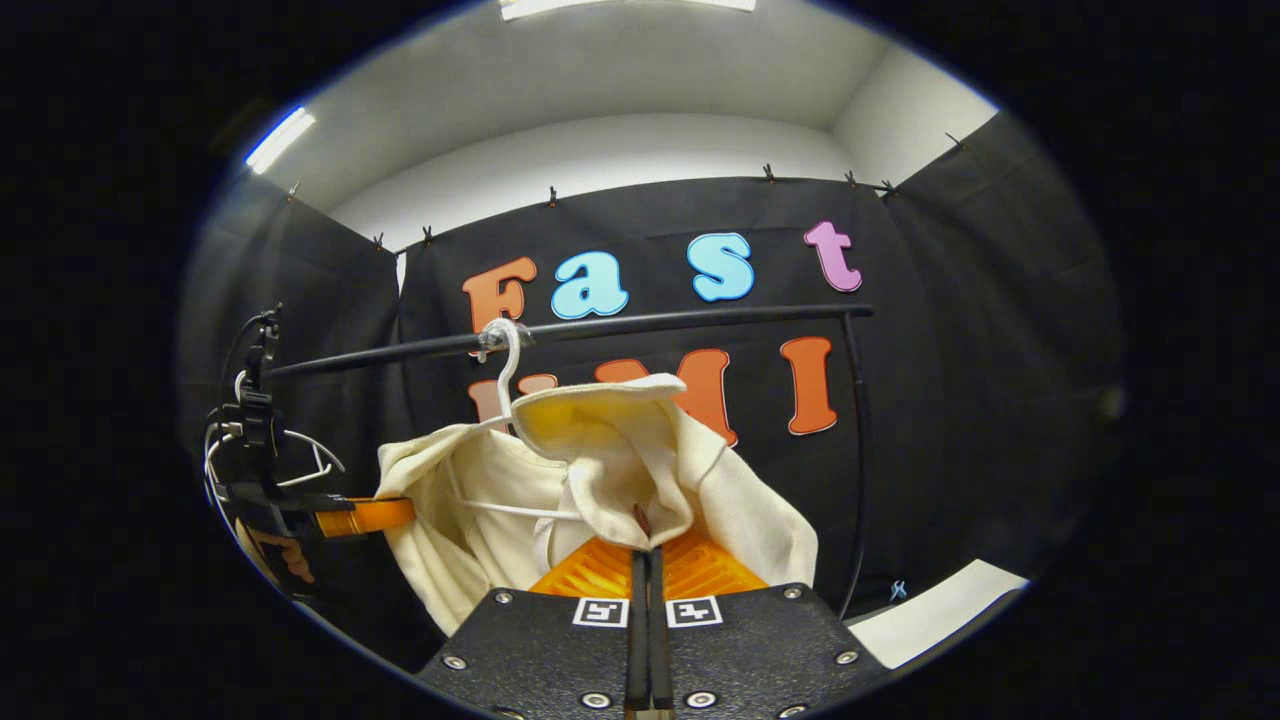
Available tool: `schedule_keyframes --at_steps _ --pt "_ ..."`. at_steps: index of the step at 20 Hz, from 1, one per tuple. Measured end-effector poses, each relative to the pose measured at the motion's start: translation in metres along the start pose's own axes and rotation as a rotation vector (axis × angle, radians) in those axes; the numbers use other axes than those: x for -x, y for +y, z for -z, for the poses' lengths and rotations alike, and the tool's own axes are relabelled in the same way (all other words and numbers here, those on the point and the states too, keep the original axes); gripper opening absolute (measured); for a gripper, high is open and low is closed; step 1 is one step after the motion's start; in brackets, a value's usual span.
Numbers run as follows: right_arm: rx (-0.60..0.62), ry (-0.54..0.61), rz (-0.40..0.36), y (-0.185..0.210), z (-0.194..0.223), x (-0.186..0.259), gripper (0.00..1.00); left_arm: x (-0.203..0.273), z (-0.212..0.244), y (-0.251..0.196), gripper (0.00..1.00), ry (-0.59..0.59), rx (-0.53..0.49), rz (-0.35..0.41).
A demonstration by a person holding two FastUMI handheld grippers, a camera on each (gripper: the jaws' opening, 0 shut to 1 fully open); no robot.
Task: Grasp the clothes on the hanger with both hands and then place them into the laundry hamper below.
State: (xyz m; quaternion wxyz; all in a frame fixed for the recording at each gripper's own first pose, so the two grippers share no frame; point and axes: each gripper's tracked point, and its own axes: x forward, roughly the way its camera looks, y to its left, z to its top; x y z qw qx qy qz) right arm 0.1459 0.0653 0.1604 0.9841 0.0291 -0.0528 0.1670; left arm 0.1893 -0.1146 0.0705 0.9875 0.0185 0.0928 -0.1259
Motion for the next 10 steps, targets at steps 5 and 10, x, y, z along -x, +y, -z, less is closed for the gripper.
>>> schedule_keyframes --at_steps 5,10 --pt "0.029 -0.015 0.054 -0.027 -0.026 0.003 0.0 0.012 -0.027 0.041 0.07 -0.056 -0.031 -0.094" --pt "0.086 -0.03 0.112 -0.062 -0.046 0.007 0.0 0.022 -0.058 0.077 0.07 -0.119 -0.043 -0.165"
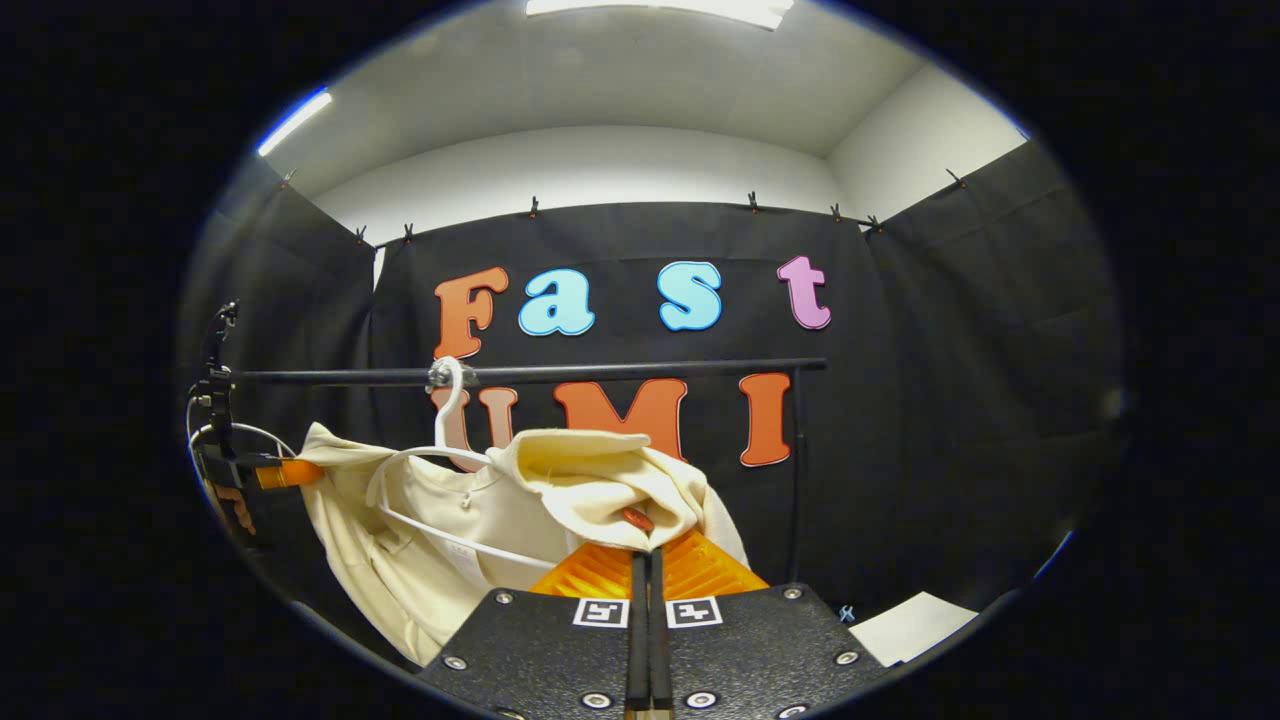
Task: Grasp the clothes on the hanger with both hands and then place them into the laundry hamper below.
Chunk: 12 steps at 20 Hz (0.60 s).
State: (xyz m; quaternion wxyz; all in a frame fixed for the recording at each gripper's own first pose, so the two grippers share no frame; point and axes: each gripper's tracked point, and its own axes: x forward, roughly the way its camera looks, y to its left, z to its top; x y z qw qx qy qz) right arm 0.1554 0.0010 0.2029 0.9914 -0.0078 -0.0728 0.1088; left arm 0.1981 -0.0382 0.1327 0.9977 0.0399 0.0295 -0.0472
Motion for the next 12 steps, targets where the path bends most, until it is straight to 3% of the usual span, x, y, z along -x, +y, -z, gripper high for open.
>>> schedule_keyframes --at_steps 5,12 --pt "-0.048 0.026 0.083 -0.049 0.0 -0.001 0.0 -0.003 -0.007 0.038 0.06 -0.024 -0.042 -0.099" --pt "-0.034 0.097 0.079 -0.06 0.034 -0.022 0.0 -0.011 0.009 0.046 0.07 0.002 -0.066 -0.133"
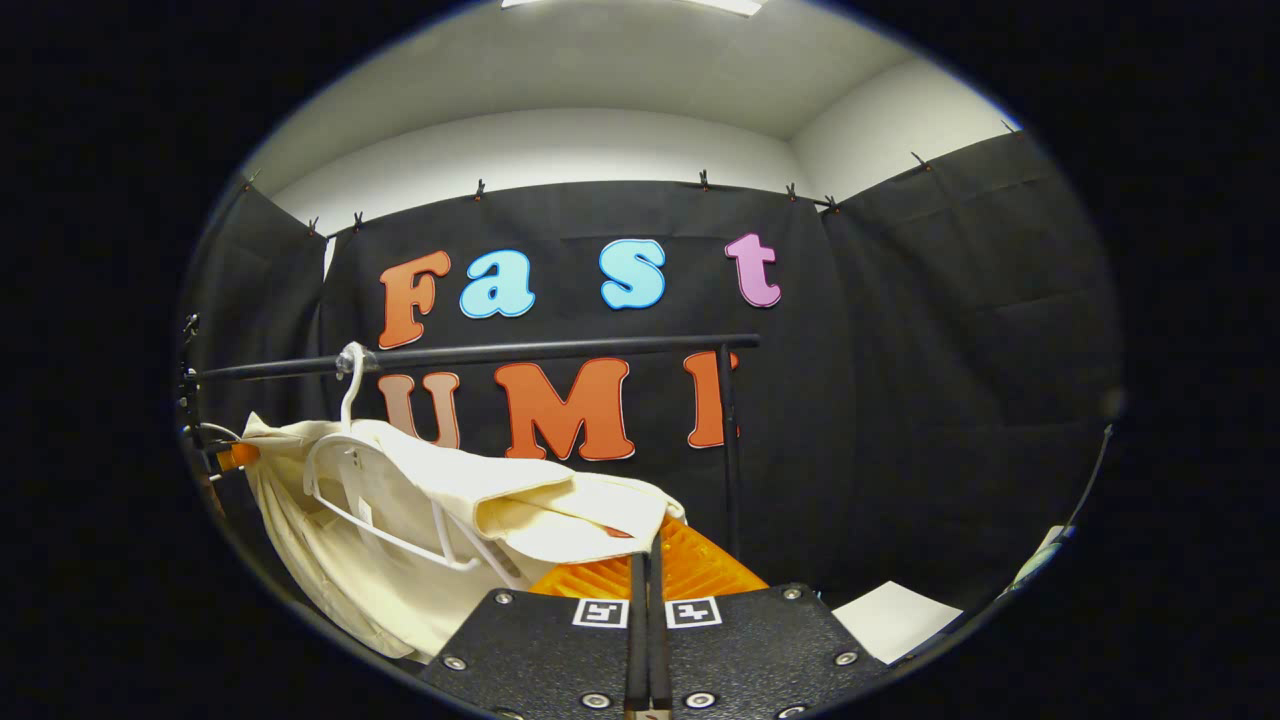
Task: Grasp the clothes on the hanger with both hands and then place them into the laundry hamper below.
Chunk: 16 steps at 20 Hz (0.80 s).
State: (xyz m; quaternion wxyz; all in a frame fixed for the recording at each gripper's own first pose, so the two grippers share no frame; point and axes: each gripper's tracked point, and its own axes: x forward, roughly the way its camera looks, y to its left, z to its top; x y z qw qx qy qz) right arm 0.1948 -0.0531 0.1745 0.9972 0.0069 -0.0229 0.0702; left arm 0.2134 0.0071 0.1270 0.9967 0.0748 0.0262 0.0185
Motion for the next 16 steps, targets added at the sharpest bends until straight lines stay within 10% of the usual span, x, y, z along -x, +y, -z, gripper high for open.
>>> schedule_keyframes --at_steps 16 --pt "-0.104 0.191 -0.052 0.014 0.129 -0.006 0.0 0.003 0.104 -0.018 0.07 0.203 0.002 0.016"
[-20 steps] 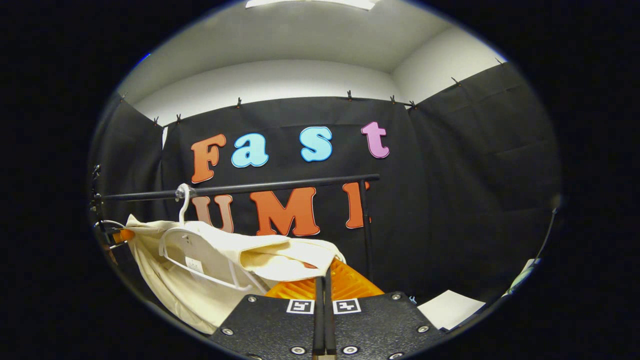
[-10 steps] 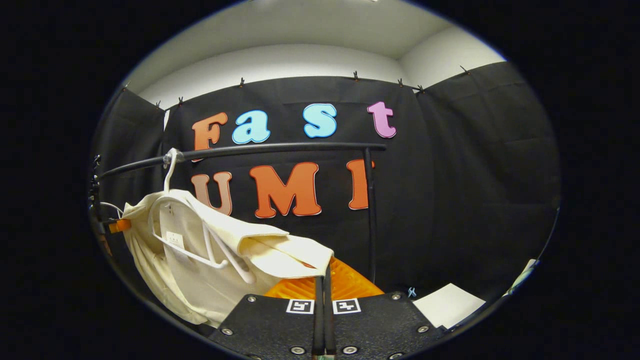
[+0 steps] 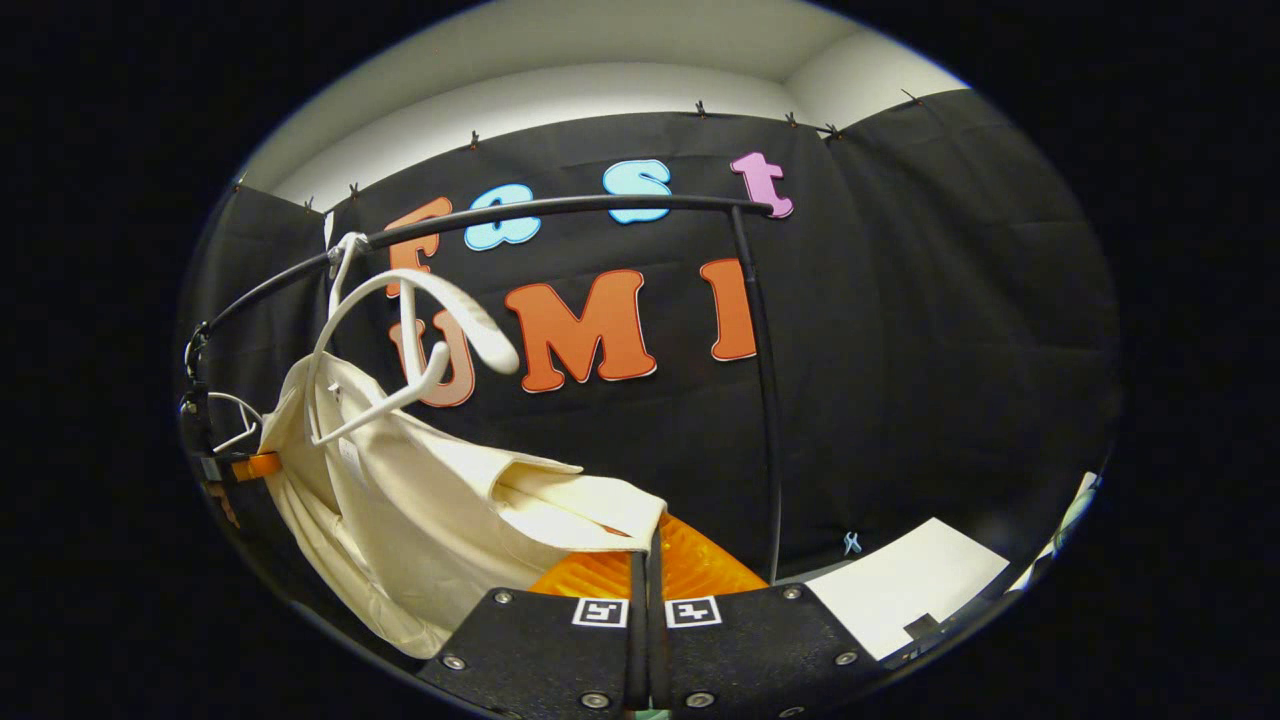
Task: Grasp the clothes on the hanger with both hands and then place them into the laundry hamper below.
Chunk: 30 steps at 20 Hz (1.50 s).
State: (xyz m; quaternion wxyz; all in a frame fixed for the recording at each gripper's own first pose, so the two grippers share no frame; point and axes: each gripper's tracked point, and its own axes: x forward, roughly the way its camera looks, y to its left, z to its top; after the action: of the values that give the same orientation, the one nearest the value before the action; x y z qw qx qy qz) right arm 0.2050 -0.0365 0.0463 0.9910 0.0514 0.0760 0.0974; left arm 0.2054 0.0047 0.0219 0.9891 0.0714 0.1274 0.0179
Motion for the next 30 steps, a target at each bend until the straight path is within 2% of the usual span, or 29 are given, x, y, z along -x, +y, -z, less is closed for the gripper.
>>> schedule_keyframes --at_steps 13,17,21,26,30 --pt "-0.078 0.107 -0.002 0.028 0.082 -0.012 0.0 -0.019 0.047 -0.007 0.07 0.089 0.005 0.003" --pt "-0.09 0.155 0.015 0.038 0.103 -0.011 0.0 -0.02 0.062 0.008 0.07 0.141 0.043 -0.019" --pt "-0.086 0.148 0.049 0.037 0.11 -0.008 0.0 -0.013 0.088 0.027 0.07 0.194 0.038 -0.045" --pt "-0.136 0.165 0.058 0.044 0.124 -0.015 0.0 -0.006 0.107 0.013 0.07 0.22 0.048 -0.004" --pt "-0.133 0.191 0.042 0.066 0.137 -0.013 0.0 0.002 0.109 -0.028 0.07 0.219 0.061 0.083"
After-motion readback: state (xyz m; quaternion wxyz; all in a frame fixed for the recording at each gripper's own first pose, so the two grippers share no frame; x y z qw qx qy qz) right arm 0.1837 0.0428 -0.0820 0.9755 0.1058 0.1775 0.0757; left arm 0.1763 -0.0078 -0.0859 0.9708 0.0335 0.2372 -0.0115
